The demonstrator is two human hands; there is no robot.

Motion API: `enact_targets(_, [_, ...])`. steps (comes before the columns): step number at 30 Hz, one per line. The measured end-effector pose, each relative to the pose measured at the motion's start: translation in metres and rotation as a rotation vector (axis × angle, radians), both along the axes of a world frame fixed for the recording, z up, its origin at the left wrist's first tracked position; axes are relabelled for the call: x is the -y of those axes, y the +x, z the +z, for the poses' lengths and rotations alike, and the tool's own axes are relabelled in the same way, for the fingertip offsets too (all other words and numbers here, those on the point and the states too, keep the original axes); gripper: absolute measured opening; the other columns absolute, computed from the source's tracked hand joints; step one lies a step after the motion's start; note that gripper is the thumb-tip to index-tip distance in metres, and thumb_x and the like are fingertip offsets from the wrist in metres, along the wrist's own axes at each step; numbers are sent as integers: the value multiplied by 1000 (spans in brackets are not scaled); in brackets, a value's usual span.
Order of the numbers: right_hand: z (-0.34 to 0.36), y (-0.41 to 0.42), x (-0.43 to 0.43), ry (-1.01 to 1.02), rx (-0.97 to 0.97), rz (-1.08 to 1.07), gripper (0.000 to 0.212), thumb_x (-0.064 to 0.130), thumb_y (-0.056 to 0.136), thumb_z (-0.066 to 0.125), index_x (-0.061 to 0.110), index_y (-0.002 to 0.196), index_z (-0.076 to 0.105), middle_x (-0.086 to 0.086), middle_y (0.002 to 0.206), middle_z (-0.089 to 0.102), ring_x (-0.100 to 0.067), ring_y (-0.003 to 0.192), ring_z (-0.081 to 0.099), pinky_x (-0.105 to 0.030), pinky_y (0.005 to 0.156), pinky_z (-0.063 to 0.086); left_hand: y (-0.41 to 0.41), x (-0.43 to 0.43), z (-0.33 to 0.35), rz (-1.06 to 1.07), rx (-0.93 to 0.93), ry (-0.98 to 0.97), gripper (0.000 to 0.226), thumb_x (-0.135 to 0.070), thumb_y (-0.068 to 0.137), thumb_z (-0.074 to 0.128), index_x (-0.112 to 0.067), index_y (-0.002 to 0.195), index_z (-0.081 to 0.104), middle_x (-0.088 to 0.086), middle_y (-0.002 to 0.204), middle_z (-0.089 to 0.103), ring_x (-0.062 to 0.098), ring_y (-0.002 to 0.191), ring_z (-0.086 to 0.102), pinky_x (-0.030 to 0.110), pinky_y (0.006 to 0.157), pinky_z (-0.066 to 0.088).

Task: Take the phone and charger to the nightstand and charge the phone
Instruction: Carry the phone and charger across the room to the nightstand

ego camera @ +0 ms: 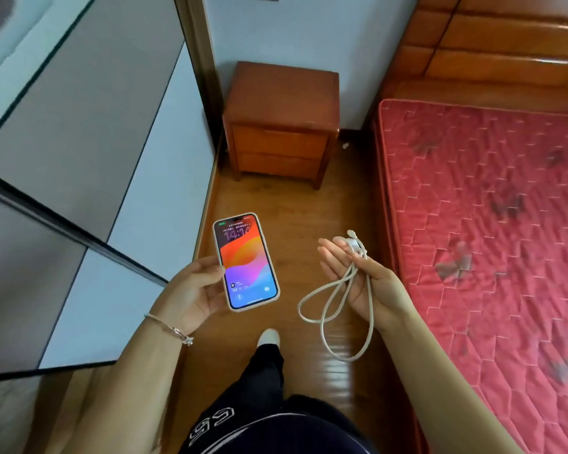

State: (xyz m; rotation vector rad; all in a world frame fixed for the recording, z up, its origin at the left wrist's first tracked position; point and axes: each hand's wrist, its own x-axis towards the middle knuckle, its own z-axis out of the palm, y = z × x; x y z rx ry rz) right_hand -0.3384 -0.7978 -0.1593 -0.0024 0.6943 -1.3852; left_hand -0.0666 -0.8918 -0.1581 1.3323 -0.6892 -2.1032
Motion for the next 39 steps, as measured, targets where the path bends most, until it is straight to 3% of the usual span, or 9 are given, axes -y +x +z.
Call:
enact_targets(5, [6, -18, 46, -23, -38, -24, 37, 5, 97, 32, -1, 132, 42, -21, 132, 58, -30, 122, 56, -38, 90, 53, -21, 59, 8, -38, 15, -37, 15, -11, 89, 53, -18, 98, 63, 4, 84, 75, 13, 76, 72, 23, 48, 53])
enact_targets(8, [6, -27, 64, -23, -49, -30, 40, 6, 93, 38, -2, 133, 41, -21, 131, 59, -30, 122, 56, -37, 90, 53, -31, 80, 7, -40, 10, -31, 14, -13, 87, 56, -18, 98, 62, 3, 84, 75, 12, 78, 72, 22, 48, 53])
enact_targets(14, [-8, -45, 109, 14, -42, -4, 40, 6, 94, 38, -1, 134, 40, -22, 130, 59, -31, 121, 57, -37, 88, 54, -49, 113, -4, -20, 28, 24, 15, -12, 85, 57, -16, 99, 62, 7, 95, 73, 16, 85, 72, 25, 52, 55])
enact_targets(25, [-11, -102, 208, 20, 4, 91, 46, 9, 88, 47, 1, 133, 42, -20, 133, 57, -30, 123, 56, -38, 92, 52, -95, 183, -5, 52, 42, 47, 19, -13, 81, 58, -17, 99, 62, 4, 84, 75, 13, 78, 73, 24, 48, 55])
enact_targets(31, [-17, -131, 246, 54, 44, 119, 37, 8, 98, 31, 0, 133, 42, -21, 132, 58, -31, 121, 56, -39, 90, 53, -126, 218, -4, 92, 5, 64, 15, -8, 87, 53, -14, 98, 62, 6, 85, 75, 15, 78, 72, 25, 49, 55])
enact_targets(39, [-32, -148, 294, 109, 30, 183, 38, 8, 97, 32, 1, 133, 41, -19, 130, 60, -29, 121, 57, -38, 90, 53, -144, 254, -16, 154, 49, 106, 16, -6, 91, 50, -14, 99, 61, 7, 85, 75, 15, 77, 72, 24, 49, 55])
